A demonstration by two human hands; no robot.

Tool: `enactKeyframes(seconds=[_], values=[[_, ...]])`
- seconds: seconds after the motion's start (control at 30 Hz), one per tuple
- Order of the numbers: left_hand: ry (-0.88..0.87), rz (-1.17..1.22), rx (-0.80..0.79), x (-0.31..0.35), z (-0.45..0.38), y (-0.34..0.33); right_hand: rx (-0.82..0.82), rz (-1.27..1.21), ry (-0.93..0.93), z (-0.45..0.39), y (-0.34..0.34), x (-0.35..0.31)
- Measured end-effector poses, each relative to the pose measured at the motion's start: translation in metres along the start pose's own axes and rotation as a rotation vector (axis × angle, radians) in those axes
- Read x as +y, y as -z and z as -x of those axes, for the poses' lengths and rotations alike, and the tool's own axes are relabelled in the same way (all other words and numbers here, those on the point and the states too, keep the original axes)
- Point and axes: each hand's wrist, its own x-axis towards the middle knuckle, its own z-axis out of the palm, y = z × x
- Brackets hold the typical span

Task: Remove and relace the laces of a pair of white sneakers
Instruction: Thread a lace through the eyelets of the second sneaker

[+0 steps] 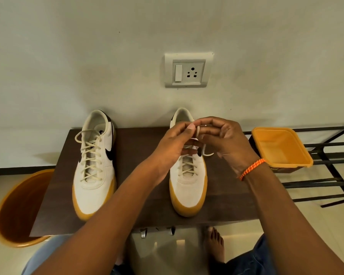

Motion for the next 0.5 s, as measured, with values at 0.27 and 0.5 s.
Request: enactKeyframes(seconds=[0.27,0.5], values=[[-0.052,-0.011,0.028,0.008,-0.001,0.010,0.254,0.027,0.064,-0.004,0.001,0.002],[-0.131,-0.314,0.276,0.014,-0.006,0.037,0.426,0.633,-0.342,-0.014,0.026,0.014]])
